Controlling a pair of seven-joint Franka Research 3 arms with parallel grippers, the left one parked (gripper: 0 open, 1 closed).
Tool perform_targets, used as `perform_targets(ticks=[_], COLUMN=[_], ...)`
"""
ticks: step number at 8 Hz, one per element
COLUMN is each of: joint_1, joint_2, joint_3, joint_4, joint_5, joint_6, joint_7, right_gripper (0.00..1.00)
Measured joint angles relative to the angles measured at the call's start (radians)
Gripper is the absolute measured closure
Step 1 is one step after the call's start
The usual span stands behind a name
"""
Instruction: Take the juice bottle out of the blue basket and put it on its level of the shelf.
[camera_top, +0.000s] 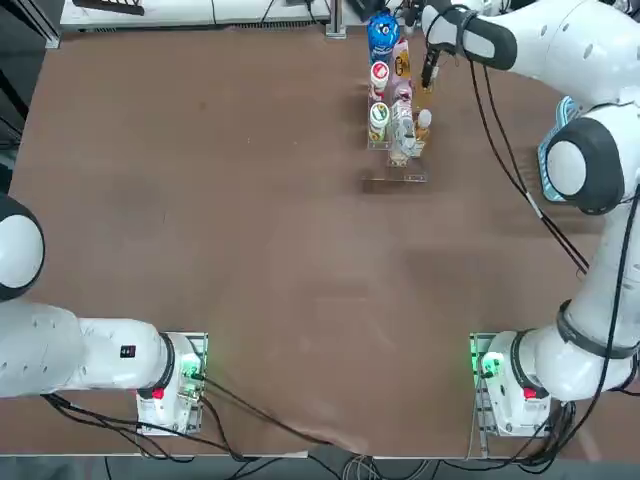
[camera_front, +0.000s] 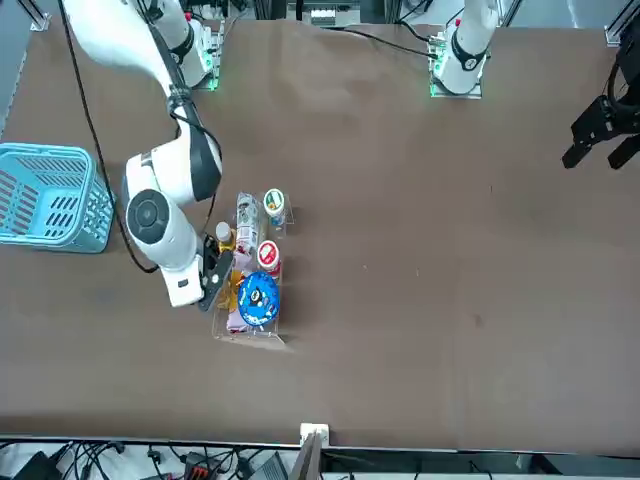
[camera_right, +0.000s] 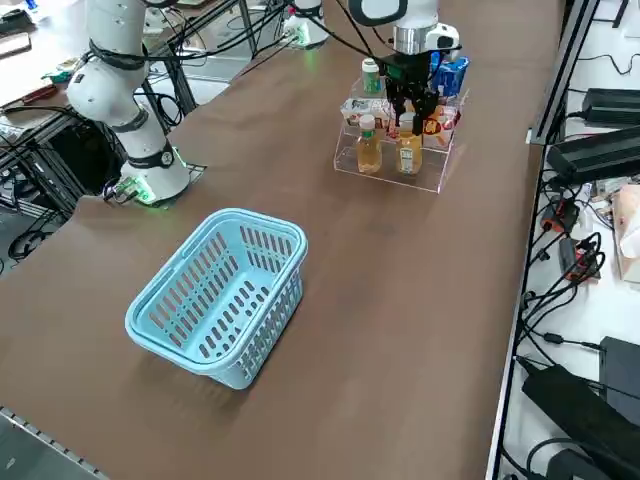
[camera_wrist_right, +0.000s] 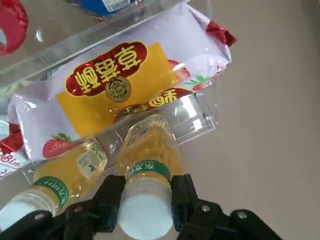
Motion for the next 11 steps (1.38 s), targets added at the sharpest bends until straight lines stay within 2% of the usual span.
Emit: perform_targets(ticks=[11], joint_1=[0.001], joint_2=[0.041], joint_3=[-0.001], joint_4=[0.000], joint_5=[0.000], joint_6=[0.027], joint_7=[-0.002], right_gripper=[0.47])
